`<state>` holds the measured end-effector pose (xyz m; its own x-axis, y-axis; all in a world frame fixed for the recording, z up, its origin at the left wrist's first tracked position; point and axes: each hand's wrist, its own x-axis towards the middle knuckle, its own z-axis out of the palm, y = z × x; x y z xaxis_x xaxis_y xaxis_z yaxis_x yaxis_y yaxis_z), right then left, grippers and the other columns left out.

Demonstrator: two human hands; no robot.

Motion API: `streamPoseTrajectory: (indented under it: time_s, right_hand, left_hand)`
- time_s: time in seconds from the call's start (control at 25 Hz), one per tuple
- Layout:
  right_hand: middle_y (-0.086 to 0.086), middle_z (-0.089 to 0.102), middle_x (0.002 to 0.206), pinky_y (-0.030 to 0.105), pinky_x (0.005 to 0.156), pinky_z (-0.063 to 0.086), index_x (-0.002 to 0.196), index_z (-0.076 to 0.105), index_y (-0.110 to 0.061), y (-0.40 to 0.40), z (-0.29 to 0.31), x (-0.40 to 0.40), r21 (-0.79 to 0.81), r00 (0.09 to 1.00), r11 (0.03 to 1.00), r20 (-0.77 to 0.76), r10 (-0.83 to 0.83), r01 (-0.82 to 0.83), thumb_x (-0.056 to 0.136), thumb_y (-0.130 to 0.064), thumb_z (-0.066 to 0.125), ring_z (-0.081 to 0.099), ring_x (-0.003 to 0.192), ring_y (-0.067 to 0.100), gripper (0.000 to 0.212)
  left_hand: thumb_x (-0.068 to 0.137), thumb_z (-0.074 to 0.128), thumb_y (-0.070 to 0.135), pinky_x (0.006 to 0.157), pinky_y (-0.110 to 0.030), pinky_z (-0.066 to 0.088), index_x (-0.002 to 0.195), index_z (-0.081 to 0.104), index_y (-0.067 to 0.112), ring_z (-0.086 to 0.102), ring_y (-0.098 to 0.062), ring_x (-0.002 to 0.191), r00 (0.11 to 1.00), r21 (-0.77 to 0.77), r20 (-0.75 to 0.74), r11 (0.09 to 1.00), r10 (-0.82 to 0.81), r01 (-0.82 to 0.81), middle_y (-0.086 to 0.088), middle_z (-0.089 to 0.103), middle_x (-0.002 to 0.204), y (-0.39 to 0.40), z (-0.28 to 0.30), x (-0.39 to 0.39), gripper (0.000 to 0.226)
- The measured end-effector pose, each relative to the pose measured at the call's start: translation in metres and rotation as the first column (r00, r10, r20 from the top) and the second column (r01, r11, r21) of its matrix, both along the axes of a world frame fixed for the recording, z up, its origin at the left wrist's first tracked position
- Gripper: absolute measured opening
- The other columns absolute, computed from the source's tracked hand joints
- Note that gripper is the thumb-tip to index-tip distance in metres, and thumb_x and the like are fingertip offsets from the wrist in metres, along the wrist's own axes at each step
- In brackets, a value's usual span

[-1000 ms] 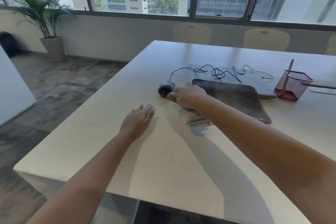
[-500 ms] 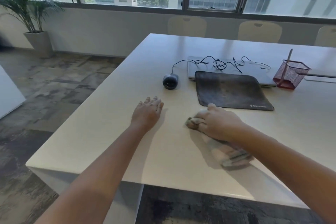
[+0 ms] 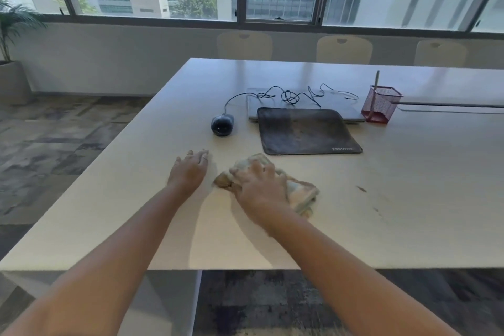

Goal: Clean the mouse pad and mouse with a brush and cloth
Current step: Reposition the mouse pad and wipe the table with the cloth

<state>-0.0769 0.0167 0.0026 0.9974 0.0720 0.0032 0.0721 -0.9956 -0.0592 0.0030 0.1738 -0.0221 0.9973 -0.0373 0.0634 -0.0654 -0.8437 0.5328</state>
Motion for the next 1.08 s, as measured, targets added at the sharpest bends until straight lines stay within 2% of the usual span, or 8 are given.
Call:
streamPoseTrajectory:
  time_s: [0.2, 0.4, 0.52, 0.64, 0.76, 0.88, 0.96, 1.08]
  right_hand:
    - [0.009, 0.032, 0.142, 0.051, 0.100, 0.031, 0.134, 0.039, -0.026, -0.107, -0.003, 0.019, -0.035, 0.932, 0.932, 0.055, -0.359, 0.361, 0.097, -0.037, 0.027, 0.033, 0.126, 0.033, 0.040]
    - [0.011, 0.036, 0.136, 0.047, 0.098, 0.034, 0.132, 0.043, -0.025, -0.229, -0.006, -0.024, -0.018, 0.751, 0.752, 0.077, -0.656, 0.659, 0.097, -0.038, 0.027, 0.034, 0.124, 0.031, 0.040]
    - [0.010, 0.035, 0.137, 0.046, 0.099, 0.031, 0.131, 0.043, -0.030, -0.280, -0.005, -0.065, -0.019, 0.694, 0.694, 0.053, -0.718, 0.720, 0.098, -0.037, 0.026, 0.032, 0.125, 0.033, 0.038]
    - [0.014, 0.037, 0.133, 0.047, 0.100, 0.036, 0.129, 0.042, -0.023, -0.326, -0.004, -0.113, -0.009, 0.599, 0.601, 0.076, -0.797, 0.800, 0.096, -0.037, 0.034, 0.037, 0.121, 0.034, 0.036]
    - [0.015, 0.038, 0.125, 0.049, 0.098, 0.038, 0.122, 0.047, -0.027, -0.368, 0.001, -0.152, -0.075, 0.532, 0.527, 0.069, -0.844, 0.847, 0.094, -0.034, 0.038, 0.038, 0.116, 0.036, 0.030]
    - [0.021, 0.038, 0.122, 0.051, 0.100, 0.031, 0.117, 0.050, -0.017, -0.397, 0.016, -0.166, 0.013, 0.368, 0.371, 0.107, -0.924, 0.928, 0.094, -0.027, 0.038, 0.037, 0.116, 0.041, 0.028]
    - [0.022, 0.038, 0.122, 0.054, 0.099, 0.032, 0.113, 0.052, -0.019, -0.398, 0.024, -0.157, 0.034, 0.398, 0.414, 0.214, -0.892, 0.910, 0.093, -0.027, 0.036, 0.037, 0.114, 0.042, 0.027]
    - [0.016, 0.040, 0.128, 0.050, 0.096, 0.035, 0.121, 0.050, -0.022, -0.343, 0.029, -0.117, 0.109, 0.585, 0.632, 0.282, -0.760, 0.767, 0.094, -0.033, 0.029, 0.039, 0.116, 0.036, 0.037]
  left_hand:
    - [0.101, 0.023, 0.025, 0.116, -0.039, -0.002, 0.142, 0.033, 0.016, 0.007, -0.016, 0.144, 0.980, 0.070, 0.114, 0.986, -0.162, 0.154, 0.002, 0.025, 0.153, -0.067, 0.007, -0.016, 0.043]
    - [0.101, 0.021, 0.029, 0.117, -0.039, -0.001, 0.144, 0.027, 0.016, 0.004, -0.015, 0.144, 0.925, 0.212, 0.065, 0.911, -0.375, 0.355, 0.003, 0.018, 0.155, -0.148, -0.003, -0.034, 0.045]
    - [0.100, 0.020, 0.031, 0.117, -0.038, 0.003, 0.146, 0.021, 0.016, 0.006, -0.016, 0.144, 0.914, 0.321, 0.049, 0.873, -0.403, 0.367, 0.002, 0.015, 0.156, -0.166, -0.014, -0.041, 0.048]
    - [0.100, 0.020, 0.030, 0.116, -0.035, 0.007, 0.146, 0.019, 0.016, 0.009, -0.015, 0.144, 0.918, 0.340, 0.053, 0.872, -0.393, 0.353, 0.002, 0.014, 0.156, -0.167, -0.015, -0.042, 0.048]
    - [0.100, 0.020, 0.030, 0.116, -0.035, 0.008, 0.147, 0.018, 0.016, 0.009, -0.014, 0.144, 0.918, 0.361, 0.053, 0.865, -0.393, 0.350, 0.003, 0.014, 0.156, -0.167, -0.015, -0.044, 0.049]
    - [0.100, 0.019, 0.031, 0.116, -0.035, 0.009, 0.147, 0.018, 0.017, 0.010, -0.014, 0.144, 0.921, 0.371, 0.068, 0.867, -0.383, 0.333, 0.004, 0.014, 0.156, -0.168, -0.016, -0.045, 0.049]
    - [0.100, 0.019, 0.032, 0.116, -0.035, 0.009, 0.147, 0.019, 0.018, 0.011, -0.014, 0.144, 0.925, 0.379, 0.083, 0.870, -0.371, 0.315, 0.004, 0.015, 0.155, -0.167, -0.017, -0.043, 0.049]
    - [0.100, 0.019, 0.032, 0.116, -0.035, 0.009, 0.147, 0.018, 0.018, 0.010, -0.013, 0.144, 0.925, 0.381, 0.073, 0.867, -0.374, 0.321, 0.005, 0.014, 0.156, -0.168, -0.017, -0.042, 0.049]
